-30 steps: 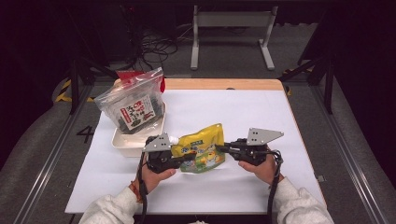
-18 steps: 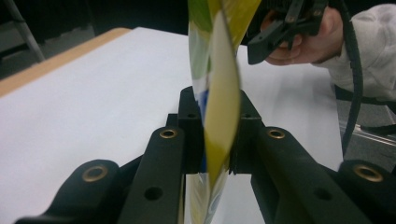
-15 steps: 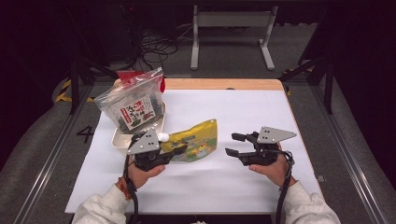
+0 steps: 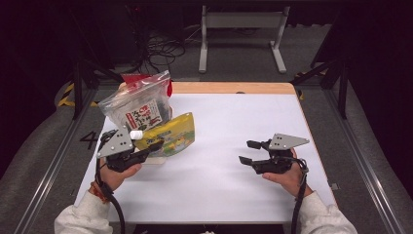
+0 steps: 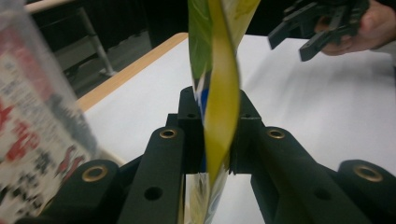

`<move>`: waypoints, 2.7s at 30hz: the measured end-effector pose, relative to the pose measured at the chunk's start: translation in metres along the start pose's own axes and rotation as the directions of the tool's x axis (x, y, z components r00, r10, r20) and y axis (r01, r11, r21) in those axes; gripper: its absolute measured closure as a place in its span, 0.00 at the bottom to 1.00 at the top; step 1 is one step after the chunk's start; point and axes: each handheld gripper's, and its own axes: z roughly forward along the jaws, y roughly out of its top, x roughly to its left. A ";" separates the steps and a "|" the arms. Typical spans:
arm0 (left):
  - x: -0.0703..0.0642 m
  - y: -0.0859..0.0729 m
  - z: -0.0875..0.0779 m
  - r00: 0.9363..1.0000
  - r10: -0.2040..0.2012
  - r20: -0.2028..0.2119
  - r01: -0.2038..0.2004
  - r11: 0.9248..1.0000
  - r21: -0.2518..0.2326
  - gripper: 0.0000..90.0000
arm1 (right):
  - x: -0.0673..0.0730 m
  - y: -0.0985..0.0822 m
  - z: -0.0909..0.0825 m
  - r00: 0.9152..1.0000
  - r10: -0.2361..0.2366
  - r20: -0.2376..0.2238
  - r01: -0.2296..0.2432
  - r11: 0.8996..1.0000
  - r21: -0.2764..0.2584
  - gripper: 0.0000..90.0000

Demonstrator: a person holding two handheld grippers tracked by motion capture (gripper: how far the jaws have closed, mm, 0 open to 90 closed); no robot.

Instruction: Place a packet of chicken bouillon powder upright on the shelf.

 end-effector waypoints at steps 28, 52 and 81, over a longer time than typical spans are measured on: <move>0.049 -0.029 -0.039 0.999 0.000 -0.036 0.002 0.998 0.059 0.88 | 0.000 -0.010 0.015 1.000 0.006 -0.012 -0.005 0.998 0.065 0.37; 0.071 -0.039 -0.043 0.997 -0.069 -0.039 0.072 0.995 0.074 0.82 | 0.003 -0.015 0.028 0.999 0.011 -0.046 -0.005 0.990 0.138 0.35; 0.083 -0.037 -0.041 0.980 -0.070 0.187 0.040 0.987 0.156 0.91 | 0.003 -0.018 0.035 0.996 0.035 -0.083 -0.019 0.983 0.181 0.34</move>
